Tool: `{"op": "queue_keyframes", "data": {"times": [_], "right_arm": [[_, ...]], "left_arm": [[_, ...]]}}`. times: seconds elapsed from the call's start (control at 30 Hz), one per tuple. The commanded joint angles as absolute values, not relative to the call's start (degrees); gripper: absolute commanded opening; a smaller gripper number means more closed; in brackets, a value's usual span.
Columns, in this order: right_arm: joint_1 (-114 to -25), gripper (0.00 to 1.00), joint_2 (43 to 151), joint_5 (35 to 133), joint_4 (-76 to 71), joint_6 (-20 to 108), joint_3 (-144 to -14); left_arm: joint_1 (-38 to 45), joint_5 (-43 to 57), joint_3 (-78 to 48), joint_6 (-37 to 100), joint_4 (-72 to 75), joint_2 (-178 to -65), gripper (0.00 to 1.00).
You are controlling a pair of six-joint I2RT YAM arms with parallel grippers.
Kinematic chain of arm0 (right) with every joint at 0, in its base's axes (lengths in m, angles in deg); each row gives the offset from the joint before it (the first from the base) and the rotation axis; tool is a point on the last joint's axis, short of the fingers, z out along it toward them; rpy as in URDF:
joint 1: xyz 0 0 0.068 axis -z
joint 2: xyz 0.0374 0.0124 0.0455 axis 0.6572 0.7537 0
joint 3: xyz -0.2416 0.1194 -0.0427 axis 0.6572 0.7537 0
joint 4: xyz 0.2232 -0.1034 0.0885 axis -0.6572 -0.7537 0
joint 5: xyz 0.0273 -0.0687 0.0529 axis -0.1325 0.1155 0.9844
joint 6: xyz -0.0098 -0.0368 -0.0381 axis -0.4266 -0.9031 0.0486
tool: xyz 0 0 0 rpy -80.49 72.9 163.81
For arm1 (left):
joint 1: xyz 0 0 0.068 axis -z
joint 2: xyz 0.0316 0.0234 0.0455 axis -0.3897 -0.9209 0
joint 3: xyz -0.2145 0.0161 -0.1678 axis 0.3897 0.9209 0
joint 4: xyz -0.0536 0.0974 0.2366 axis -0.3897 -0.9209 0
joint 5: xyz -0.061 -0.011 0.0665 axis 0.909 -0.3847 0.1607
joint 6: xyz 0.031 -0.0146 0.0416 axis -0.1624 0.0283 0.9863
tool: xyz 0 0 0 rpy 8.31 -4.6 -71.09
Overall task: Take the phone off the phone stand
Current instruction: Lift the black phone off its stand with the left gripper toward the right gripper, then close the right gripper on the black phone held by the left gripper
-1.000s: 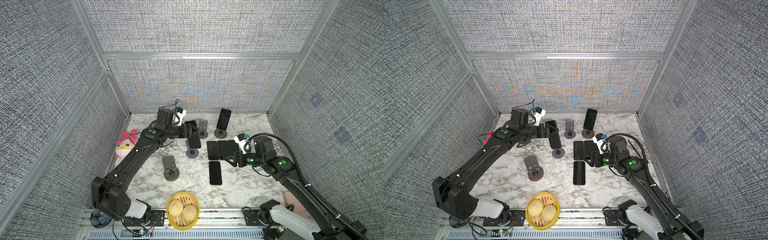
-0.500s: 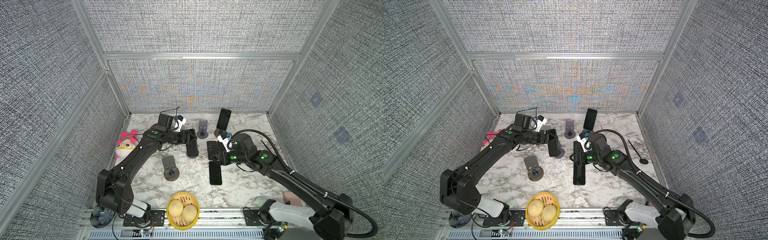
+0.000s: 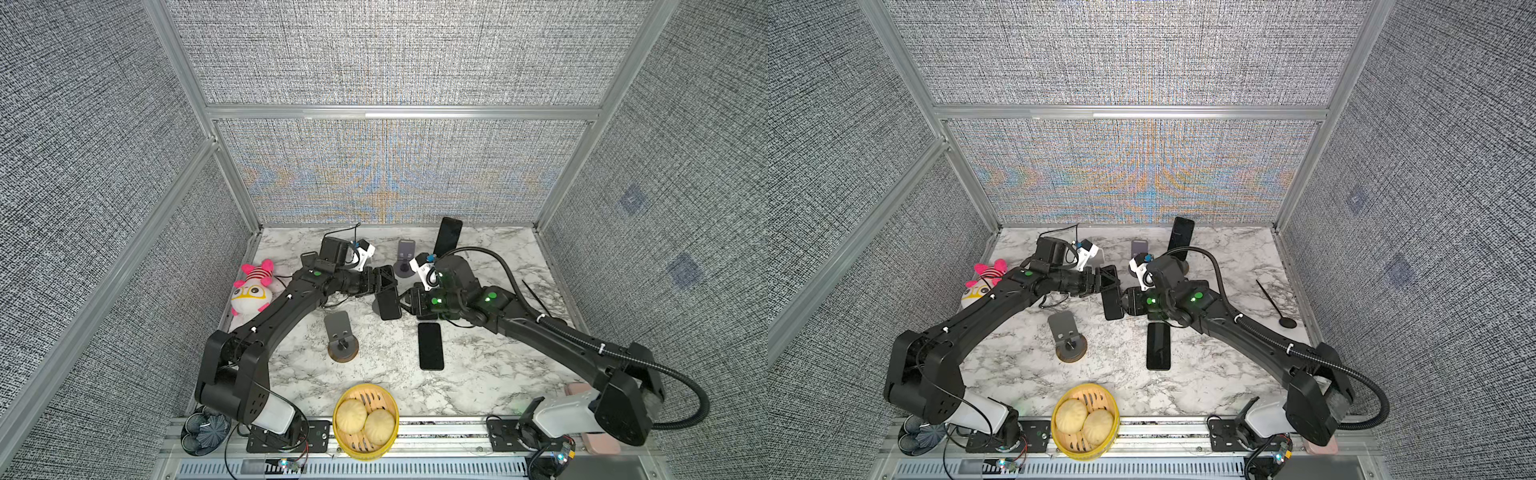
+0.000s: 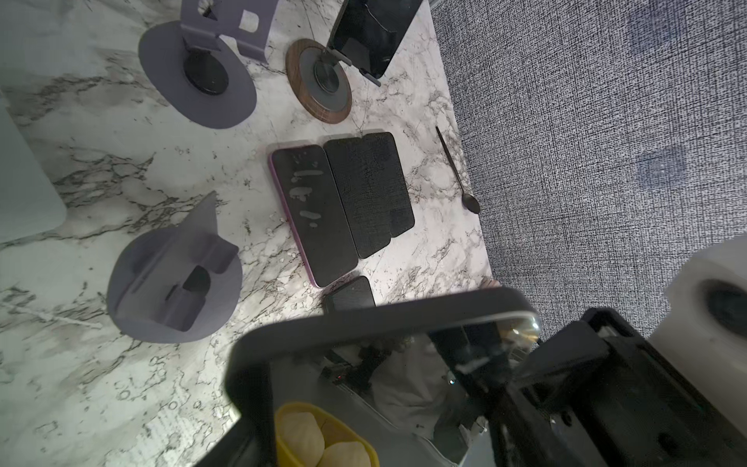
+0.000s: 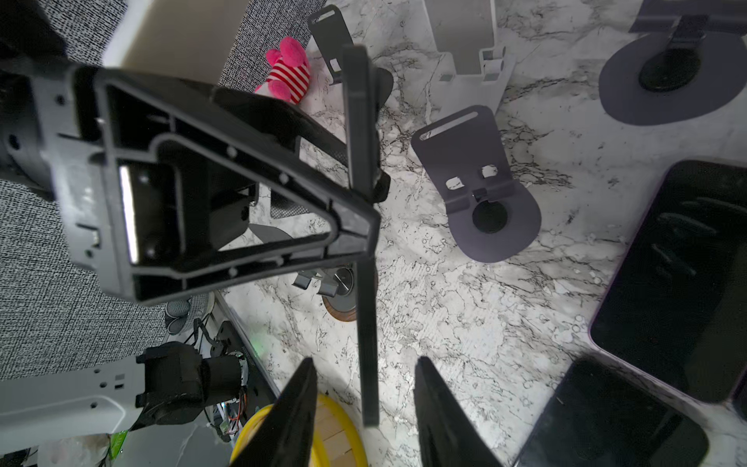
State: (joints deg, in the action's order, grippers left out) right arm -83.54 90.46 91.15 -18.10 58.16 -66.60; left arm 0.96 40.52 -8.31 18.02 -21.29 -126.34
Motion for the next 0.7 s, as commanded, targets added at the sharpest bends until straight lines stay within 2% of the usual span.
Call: {"op": "queue_keyframes", "data": {"times": [0.0, 0.27, 0.37, 0.67], "right_arm": [[-83.7, 0.41, 90.8, 90.7, -16.2, 58.8, -66.9], [-83.7, 0.33, 90.9, 90.4, -14.6, 59.7, -66.0], [-83.7, 0.27, 91.4, 90.7, -14.3, 59.9, -65.9], [-83.7, 0.25, 92.0, 90.3, -14.1, 59.2, -65.9]], "left_arm": [[1.0, 42.6, -8.4, 17.8, -18.2, -126.1, 0.50], [0.9, 43.5, -8.2, 17.2, -17.4, -126.4, 0.51], [0.9, 43.5, -8.1, 17.1, -17.1, -126.5, 0.51], [1.1, 43.7, -7.4, 16.3, -15.9, -126.9, 0.51]]}}
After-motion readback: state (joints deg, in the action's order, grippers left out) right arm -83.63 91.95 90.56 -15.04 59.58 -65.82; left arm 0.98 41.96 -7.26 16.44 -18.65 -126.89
